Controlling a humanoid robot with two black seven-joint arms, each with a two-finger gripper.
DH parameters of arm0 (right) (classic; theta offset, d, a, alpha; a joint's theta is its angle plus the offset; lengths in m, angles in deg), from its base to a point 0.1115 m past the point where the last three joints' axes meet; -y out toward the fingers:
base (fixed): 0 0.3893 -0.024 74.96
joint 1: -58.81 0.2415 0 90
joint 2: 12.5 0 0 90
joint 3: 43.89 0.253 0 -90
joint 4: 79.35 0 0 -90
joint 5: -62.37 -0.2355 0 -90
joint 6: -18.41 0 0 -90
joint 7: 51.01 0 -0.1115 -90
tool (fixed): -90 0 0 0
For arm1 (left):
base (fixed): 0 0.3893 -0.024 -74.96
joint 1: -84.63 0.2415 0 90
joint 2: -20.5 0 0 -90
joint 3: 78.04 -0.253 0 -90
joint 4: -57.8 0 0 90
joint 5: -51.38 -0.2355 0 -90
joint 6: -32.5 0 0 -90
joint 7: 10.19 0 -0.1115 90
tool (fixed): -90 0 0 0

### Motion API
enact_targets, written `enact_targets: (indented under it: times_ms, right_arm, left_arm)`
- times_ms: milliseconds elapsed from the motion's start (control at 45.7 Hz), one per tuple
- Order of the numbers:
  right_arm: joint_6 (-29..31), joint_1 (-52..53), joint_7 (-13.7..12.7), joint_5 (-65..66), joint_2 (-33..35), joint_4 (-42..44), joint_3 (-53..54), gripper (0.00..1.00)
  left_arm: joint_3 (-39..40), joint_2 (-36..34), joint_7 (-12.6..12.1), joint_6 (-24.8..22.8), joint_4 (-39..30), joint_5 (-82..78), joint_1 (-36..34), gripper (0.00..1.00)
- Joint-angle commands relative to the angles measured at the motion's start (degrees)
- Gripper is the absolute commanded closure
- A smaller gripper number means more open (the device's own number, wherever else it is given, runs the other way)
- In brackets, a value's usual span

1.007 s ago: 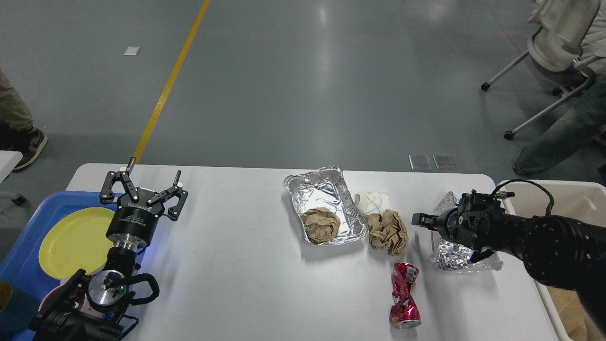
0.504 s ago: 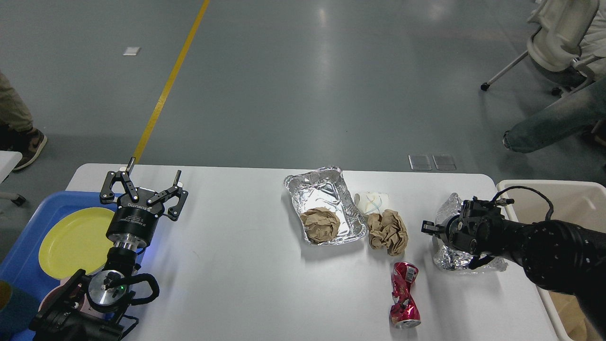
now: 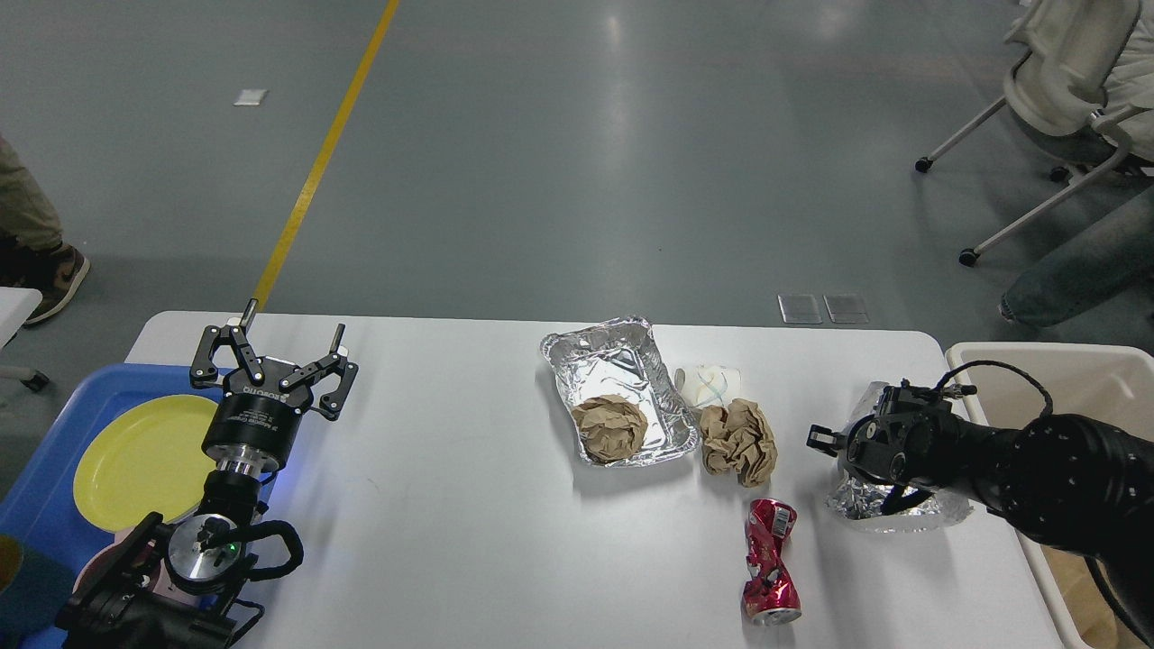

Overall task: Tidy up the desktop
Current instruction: 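Lower the right gripper onto the crumpled foil and grasp it, then lift the crumpled foil and carry it into the white bin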

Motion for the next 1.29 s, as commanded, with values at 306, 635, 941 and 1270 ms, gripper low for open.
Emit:
enact_targets:
  times_ms: [306, 635, 941, 1270]
  right_arm:
    - [11.33, 18.45, -0.12, 0.09, 11.82, -18.95, -0.03, 1.00]
    - [28.30, 47.27, 0.49, -0.26, 17.81, -41.54, -7.14, 1.00]
    - [29.62, 72.67, 5.67, -0.44, 19.38, -64.57, -16.28, 1.00]
    - [33.67, 82.18, 6.12, -0.35, 23.52, -70.54, -18.49, 1.00]
  left_arm:
    - [0.00, 0.03, 0.00, 0.00, -0.01, 0.00, 0.00, 0.04]
    - [0.09, 0.03, 0.00, 0.00, -0.01, 0.00, 0.00, 0.04]
    - [0.00, -0.05, 0.00, 0.00, -0.01, 0.00, 0.00, 0.04]
    - [0.00, -0.05, 0.00, 0.00, -0.01, 0.00, 0.00, 0.04]
